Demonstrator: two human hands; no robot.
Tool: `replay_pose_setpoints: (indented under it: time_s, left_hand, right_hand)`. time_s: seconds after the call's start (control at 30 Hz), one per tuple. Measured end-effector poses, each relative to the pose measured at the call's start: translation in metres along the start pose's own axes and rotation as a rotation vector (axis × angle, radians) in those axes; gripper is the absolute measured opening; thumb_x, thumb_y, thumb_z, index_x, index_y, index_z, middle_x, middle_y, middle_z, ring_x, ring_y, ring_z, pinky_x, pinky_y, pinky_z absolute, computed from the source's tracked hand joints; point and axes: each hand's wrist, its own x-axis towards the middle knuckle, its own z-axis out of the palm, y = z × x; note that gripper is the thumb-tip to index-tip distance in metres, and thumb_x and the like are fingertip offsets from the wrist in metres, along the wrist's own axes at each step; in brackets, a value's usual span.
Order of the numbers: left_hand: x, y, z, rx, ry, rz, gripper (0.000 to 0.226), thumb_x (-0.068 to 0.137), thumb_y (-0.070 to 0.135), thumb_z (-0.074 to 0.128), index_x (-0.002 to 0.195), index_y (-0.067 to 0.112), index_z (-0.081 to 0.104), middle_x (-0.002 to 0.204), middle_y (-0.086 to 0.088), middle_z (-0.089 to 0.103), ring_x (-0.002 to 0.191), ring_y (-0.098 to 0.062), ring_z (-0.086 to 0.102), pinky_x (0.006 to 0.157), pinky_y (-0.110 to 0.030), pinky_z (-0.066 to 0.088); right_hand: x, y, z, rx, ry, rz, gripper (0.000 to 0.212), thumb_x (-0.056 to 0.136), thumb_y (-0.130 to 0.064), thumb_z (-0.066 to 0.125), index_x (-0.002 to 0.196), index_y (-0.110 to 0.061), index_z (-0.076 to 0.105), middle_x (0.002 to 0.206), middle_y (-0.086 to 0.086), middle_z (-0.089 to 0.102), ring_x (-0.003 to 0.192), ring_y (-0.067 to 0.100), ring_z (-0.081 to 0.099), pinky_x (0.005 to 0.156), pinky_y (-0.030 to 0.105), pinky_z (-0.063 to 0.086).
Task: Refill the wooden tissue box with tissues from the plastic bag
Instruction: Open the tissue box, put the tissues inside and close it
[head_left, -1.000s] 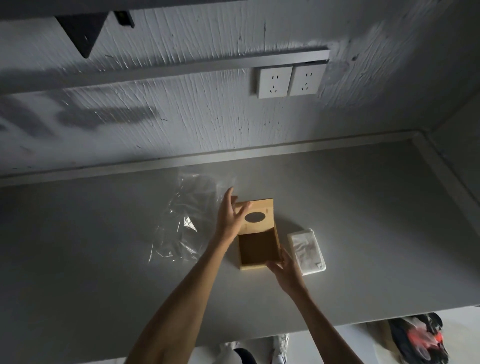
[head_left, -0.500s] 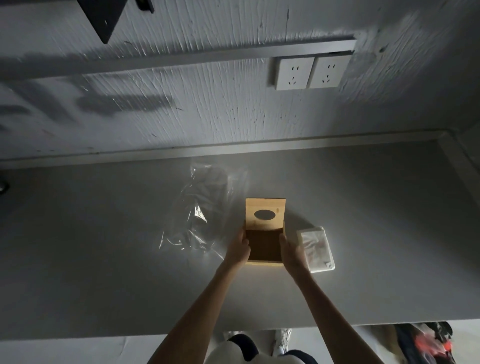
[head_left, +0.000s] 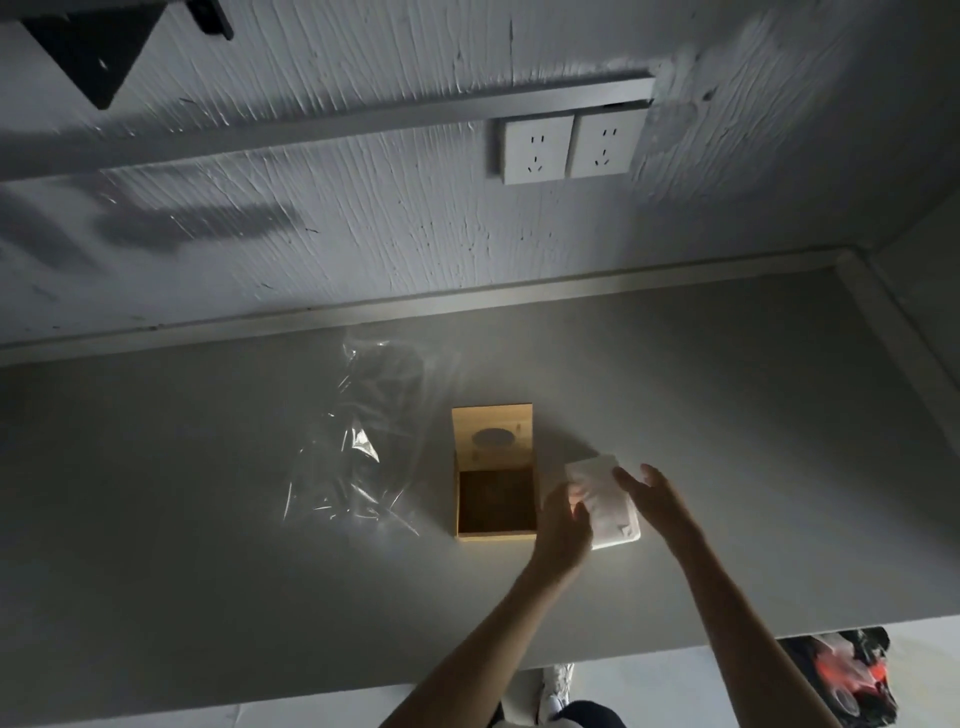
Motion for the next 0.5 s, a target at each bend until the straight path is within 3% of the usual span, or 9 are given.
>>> replay_pose_setpoints:
  time_s: [0.1,0.17,0.27,0.4,0.5]
  left_hand:
    - [0.031,-0.001,0.031,-0.053,0.068,-0.164,0.048,0.100,0.018,0.046,0.145,0.010,0.032,0.140,-0.013,0.040,0.130,-0.030,0.044,0.107,-0.041,0.046]
    - [0.043,-0.001,0.037,-0.130,0.168,-0.195,0.050,0.095,0.012,0.051,0.142,0.010,0.034,0.131,-0.010,0.046,0.123,-0.026,0.049,0.103,-0.034,0.048]
    - [0.053,-0.009,0.040,-0.203,0.142,-0.243,0.045,0.090,0.014,0.056,0.133,0.011,0.045,0.121,-0.010,0.057,0.115,-0.025,0.056,0.098,-0.035,0.052]
    - [0.058,-0.010,0.037,-0.323,0.047,-0.394,0.043,0.087,0.016,0.057,0.129,0.016,0.049,0.117,-0.012,0.059,0.109,-0.028,0.059,0.082,-0.035,0.056]
    - [0.061,-0.006,0.034,-0.434,-0.033,-0.463,0.051,0.080,0.021,0.074,0.126,0.015,0.053,0.112,-0.011,0.065,0.099,-0.026,0.064,0.075,-0.036,0.056]
  right_hand:
    - [0.008,0.006,-0.003,0.155,-0.117,0.005,0.069,0.098,-0.040,0.055,0.149,0.002,0.033,0.151,0.020,0.042,0.138,0.033,0.042,0.111,0.039,0.031]
    - [0.007,0.007,-0.004,0.225,-0.153,-0.017,0.064,0.098,-0.036,0.057,0.143,0.005,0.040,0.139,0.022,0.051,0.131,0.034,0.048,0.104,0.037,0.037]
    - [0.010,0.009,-0.004,0.304,-0.257,-0.030,0.079,0.078,-0.061,0.070,0.129,-0.001,0.055,0.116,0.013,0.066,0.112,0.033,0.062,0.084,0.034,0.049]
    - [0.028,0.025,0.002,0.248,-0.281,-0.035,0.045,0.085,-0.035,0.069,0.113,0.000,0.066,0.106,0.020,0.072,0.092,0.031,0.068,0.083,0.043,0.055]
    - [0.025,0.022,-0.001,0.247,-0.318,-0.030,0.027,0.085,-0.024,0.074,0.100,-0.001,0.072,0.099,0.021,0.074,0.082,0.028,0.067,0.077,0.043,0.055]
